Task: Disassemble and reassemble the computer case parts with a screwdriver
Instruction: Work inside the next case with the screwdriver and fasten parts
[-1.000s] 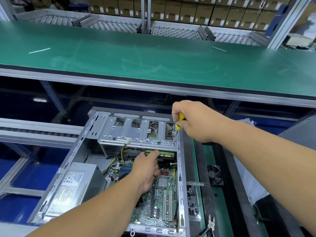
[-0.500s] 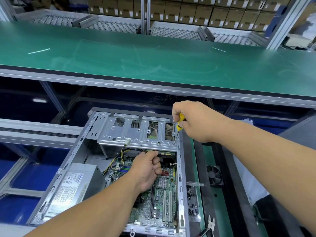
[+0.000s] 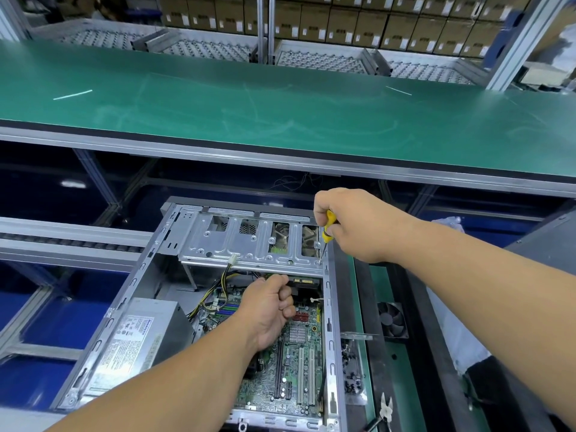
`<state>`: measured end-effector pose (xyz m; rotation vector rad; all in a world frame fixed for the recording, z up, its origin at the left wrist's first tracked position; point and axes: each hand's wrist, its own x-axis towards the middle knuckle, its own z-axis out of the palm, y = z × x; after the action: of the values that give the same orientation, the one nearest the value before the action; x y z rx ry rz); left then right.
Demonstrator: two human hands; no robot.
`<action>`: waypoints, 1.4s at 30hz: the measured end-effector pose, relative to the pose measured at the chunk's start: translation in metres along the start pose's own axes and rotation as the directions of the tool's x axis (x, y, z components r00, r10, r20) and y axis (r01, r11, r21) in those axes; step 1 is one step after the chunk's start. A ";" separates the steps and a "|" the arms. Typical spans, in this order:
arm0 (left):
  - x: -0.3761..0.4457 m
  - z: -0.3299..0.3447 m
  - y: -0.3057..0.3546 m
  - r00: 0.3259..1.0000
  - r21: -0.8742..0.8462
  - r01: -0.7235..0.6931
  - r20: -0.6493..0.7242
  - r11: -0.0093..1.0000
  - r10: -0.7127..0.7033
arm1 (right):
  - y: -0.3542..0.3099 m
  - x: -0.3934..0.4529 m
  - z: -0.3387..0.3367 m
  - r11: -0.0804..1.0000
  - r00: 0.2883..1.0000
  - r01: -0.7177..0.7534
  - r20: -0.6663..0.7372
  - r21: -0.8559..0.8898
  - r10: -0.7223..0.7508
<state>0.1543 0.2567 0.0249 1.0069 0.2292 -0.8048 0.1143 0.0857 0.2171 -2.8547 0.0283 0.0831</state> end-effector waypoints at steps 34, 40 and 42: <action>-0.043 0.006 0.045 0.578 0.826 -0.535 0.510 -0.176 0.637 | -0.022 -0.019 -0.032 0.964 0.993 0.072 -0.105 0.256 -0.047; -0.044 0.010 0.045 0.583 0.823 -0.553 0.493 -0.130 0.646 | -0.026 -0.025 -0.035 0.962 0.993 0.082 -0.105 0.259 -0.057; -0.042 0.013 0.045 0.628 0.850 -0.526 0.412 -0.031 0.660 | -0.027 -0.025 -0.034 0.969 0.992 0.087 -0.106 0.229 -0.064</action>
<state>0.1537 0.2793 0.0836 2.1162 -0.7369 0.1122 0.0917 0.1025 0.2592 -2.6185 -0.0480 -0.0716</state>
